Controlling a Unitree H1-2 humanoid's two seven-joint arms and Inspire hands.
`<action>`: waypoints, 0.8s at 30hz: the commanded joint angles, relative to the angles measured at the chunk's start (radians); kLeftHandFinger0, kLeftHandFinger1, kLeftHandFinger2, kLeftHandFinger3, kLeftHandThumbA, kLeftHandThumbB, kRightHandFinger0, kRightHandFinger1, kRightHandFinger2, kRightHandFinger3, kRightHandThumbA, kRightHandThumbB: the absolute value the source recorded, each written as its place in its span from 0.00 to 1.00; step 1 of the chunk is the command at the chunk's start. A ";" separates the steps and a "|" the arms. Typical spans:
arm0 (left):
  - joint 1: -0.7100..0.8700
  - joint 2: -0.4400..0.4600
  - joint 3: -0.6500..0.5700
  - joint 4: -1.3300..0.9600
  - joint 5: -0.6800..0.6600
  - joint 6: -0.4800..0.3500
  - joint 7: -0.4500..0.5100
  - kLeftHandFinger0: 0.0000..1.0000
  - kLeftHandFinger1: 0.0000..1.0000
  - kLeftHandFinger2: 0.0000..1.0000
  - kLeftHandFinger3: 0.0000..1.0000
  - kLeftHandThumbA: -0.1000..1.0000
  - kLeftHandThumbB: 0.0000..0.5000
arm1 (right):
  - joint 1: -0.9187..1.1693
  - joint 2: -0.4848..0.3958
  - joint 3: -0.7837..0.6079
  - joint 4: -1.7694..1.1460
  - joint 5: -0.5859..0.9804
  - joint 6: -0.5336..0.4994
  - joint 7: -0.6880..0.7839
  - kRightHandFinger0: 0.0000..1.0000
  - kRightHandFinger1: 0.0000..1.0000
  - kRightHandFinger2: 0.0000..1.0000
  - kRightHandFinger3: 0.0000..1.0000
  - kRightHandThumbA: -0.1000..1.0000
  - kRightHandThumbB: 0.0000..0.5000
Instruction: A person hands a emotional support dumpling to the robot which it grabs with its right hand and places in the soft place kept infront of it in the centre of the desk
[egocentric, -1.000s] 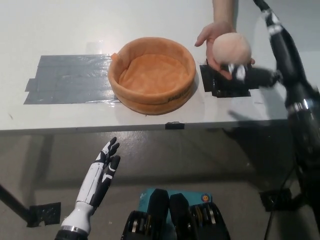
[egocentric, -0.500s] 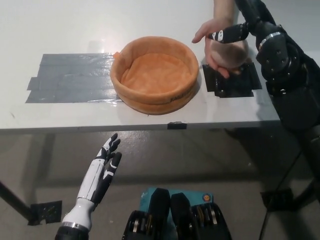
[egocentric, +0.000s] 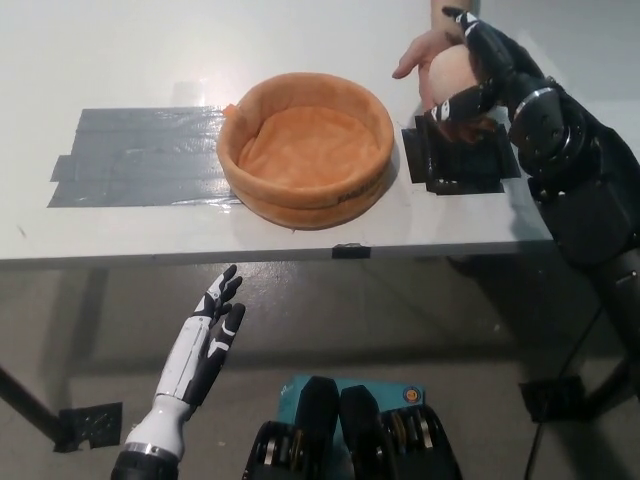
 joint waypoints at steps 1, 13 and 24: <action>-0.021 -0.002 0.000 -0.028 0.004 -0.027 0.013 1.00 1.00 1.00 1.00 1.00 0.04 | -0.029 -0.025 -0.007 -0.036 0.027 0.058 0.070 1.00 1.00 1.00 1.00 0.93 0.86; -0.031 -0.001 -0.001 -0.021 0.007 -0.032 0.014 1.00 1.00 1.00 1.00 1.00 0.02 | -0.032 -0.040 0.127 0.112 -0.111 0.056 -0.058 0.00 0.28 0.48 0.40 0.00 0.47; -0.037 0.004 -0.001 -0.018 0.004 -0.035 0.010 1.00 1.00 1.00 1.00 1.00 0.02 | -0.013 -0.017 0.031 0.059 -0.078 -0.104 -0.297 0.06 0.60 0.92 0.89 0.00 0.43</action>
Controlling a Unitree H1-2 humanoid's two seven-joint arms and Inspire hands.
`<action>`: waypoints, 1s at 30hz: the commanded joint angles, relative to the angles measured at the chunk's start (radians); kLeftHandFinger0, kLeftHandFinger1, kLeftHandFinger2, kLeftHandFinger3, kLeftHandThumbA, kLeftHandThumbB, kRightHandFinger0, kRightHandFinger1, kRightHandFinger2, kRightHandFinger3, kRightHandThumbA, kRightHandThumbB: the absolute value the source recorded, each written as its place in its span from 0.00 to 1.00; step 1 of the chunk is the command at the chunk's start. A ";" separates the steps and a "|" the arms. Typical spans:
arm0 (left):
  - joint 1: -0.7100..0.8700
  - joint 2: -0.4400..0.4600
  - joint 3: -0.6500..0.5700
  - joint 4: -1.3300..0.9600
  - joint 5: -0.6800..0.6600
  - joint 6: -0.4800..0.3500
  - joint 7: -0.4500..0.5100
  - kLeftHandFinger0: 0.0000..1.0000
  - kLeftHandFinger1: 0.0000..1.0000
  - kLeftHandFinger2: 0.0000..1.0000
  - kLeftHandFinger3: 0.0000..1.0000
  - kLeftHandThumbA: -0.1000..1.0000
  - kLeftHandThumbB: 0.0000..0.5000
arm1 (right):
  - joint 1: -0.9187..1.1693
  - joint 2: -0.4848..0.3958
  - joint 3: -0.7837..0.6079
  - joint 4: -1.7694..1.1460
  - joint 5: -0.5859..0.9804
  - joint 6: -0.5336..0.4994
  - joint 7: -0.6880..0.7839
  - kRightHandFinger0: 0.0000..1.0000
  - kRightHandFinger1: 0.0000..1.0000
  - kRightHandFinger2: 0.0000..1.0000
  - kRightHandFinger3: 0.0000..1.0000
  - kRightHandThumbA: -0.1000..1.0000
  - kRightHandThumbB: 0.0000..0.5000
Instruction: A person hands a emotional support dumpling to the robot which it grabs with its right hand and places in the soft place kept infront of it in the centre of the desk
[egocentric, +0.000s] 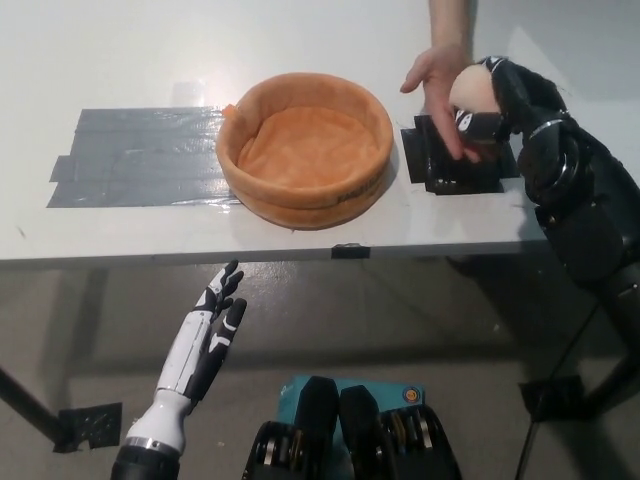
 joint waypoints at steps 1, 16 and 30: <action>-0.022 0.003 -0.001 -0.018 0.002 -0.035 0.010 1.00 1.00 1.00 1.00 1.00 0.02 | -0.033 0.005 -0.036 -0.073 -0.018 -0.106 -0.172 0.04 0.57 0.89 0.90 0.00 0.41; -0.026 0.005 -0.002 -0.021 0.004 -0.035 0.007 1.00 1.00 1.00 1.00 1.00 0.00 | -0.039 0.168 -0.048 -0.335 -0.045 -0.221 -0.331 0.01 0.53 0.95 0.88 0.00 0.32; -0.029 0.006 -0.012 -0.030 0.008 -0.023 -0.001 1.00 1.00 1.00 1.00 1.00 0.00 | -0.098 0.309 0.041 0.079 -0.058 -0.336 -0.374 0.00 0.43 0.86 0.73 0.00 0.41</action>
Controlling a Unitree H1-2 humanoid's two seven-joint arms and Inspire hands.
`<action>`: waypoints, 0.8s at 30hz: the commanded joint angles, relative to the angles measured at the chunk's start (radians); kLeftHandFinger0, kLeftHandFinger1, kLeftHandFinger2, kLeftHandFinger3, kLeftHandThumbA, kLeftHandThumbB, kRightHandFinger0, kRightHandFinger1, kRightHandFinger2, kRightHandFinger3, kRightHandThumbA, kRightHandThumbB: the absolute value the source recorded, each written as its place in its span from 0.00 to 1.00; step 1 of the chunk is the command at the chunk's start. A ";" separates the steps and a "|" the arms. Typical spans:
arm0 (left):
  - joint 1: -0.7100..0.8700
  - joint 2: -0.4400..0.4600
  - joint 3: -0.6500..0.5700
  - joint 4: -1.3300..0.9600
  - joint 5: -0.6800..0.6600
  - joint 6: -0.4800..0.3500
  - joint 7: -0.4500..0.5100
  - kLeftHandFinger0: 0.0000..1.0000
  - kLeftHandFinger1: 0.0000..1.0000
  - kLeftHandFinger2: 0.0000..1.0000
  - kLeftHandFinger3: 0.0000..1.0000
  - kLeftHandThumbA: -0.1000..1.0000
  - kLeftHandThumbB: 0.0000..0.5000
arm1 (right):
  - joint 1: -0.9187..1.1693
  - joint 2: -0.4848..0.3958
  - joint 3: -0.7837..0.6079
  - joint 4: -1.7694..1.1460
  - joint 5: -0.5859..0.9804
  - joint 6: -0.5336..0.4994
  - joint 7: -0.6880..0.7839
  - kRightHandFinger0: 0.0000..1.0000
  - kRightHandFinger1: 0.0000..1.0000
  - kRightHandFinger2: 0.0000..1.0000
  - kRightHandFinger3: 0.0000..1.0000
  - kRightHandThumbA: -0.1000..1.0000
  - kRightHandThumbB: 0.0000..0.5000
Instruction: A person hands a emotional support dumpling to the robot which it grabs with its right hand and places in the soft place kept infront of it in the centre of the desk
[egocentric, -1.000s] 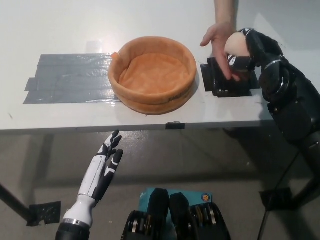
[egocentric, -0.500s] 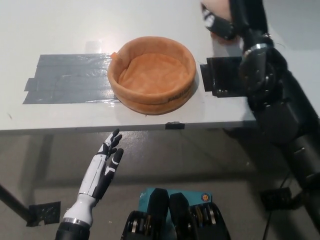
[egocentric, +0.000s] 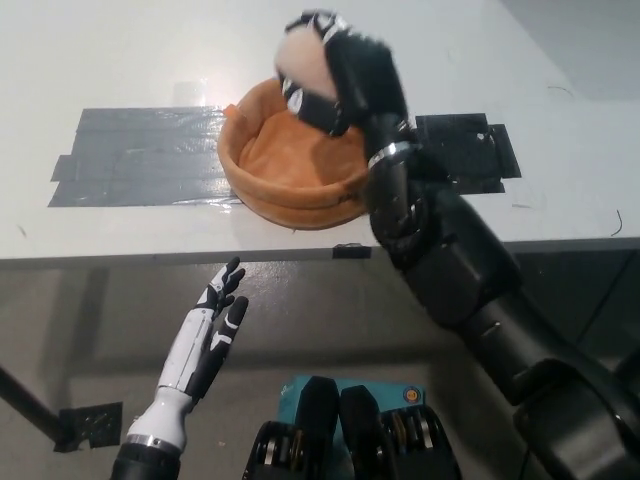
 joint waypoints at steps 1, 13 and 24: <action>-0.024 0.006 -0.008 -0.030 0.009 -0.023 -0.001 1.00 1.00 1.00 1.00 1.00 0.00 | -0.091 0.017 -0.004 0.074 0.011 -0.063 -0.025 0.09 0.54 1.00 0.89 0.00 0.44; -0.035 0.011 -0.014 -0.035 0.013 -0.009 -0.006 1.00 1.00 1.00 1.00 1.00 0.00 | -0.080 -0.016 -0.017 0.011 0.054 0.048 0.186 1.00 1.00 1.00 1.00 0.86 0.81; -0.035 0.011 -0.014 -0.031 0.014 -0.012 -0.007 1.00 1.00 1.00 1.00 1.00 0.00 | -0.031 -0.065 -0.133 -0.318 0.066 0.031 0.106 1.00 1.00 1.00 1.00 0.99 0.76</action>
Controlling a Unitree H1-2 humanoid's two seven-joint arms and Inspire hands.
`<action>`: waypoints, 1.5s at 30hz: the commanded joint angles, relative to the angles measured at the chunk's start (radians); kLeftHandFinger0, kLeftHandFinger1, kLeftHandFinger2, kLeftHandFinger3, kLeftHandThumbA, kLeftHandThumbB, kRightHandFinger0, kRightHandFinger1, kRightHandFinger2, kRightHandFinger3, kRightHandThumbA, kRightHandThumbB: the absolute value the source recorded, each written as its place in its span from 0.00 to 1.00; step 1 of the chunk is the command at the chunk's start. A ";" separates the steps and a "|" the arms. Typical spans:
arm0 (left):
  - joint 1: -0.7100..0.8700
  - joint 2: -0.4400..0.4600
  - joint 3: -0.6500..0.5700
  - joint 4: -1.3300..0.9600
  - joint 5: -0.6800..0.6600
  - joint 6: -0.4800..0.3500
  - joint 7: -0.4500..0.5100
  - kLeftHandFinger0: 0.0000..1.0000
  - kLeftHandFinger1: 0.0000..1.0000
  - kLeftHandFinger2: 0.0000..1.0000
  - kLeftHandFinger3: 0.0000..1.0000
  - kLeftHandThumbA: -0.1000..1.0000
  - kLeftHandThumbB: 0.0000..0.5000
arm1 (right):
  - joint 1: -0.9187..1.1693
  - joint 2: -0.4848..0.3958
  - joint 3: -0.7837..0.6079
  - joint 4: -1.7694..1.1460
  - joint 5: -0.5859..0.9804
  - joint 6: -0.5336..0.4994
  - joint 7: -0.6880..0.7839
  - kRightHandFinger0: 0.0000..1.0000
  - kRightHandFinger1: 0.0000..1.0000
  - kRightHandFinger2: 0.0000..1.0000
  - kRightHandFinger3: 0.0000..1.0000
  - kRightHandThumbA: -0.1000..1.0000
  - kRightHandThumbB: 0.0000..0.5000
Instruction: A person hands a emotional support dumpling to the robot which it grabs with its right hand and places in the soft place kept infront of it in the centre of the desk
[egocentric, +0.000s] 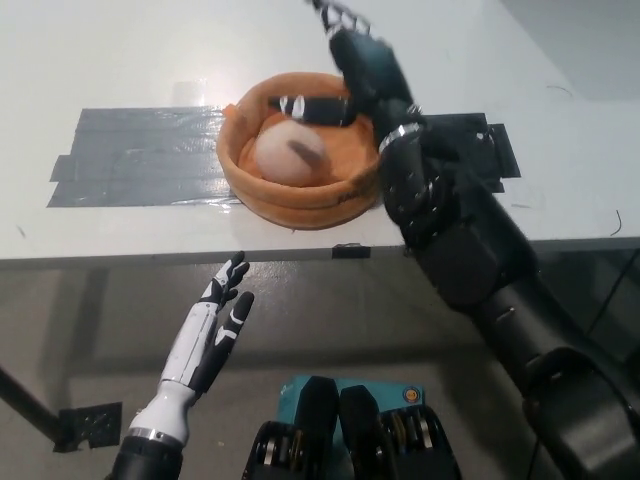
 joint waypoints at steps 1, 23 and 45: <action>-0.028 0.006 -0.003 -0.027 -0.001 -0.020 -0.003 1.00 1.00 1.00 1.00 1.00 0.01 | -0.022 -0.039 -0.064 -0.189 0.024 -0.022 -0.038 1.00 1.00 1.00 1.00 0.99 0.74; -0.068 0.007 0.014 0.014 -0.004 -0.028 0.010 1.00 1.00 1.00 1.00 1.00 0.00 | 0.679 -0.182 -0.085 -0.920 0.081 -0.121 0.073 1.00 1.00 1.00 1.00 0.83 0.52; 0.038 -0.007 -0.001 -0.001 0.001 -0.048 0.014 1.00 1.00 1.00 1.00 1.00 0.00 | 0.870 -0.168 -0.083 -0.553 0.171 -0.243 0.094 1.00 1.00 1.00 1.00 0.76 0.47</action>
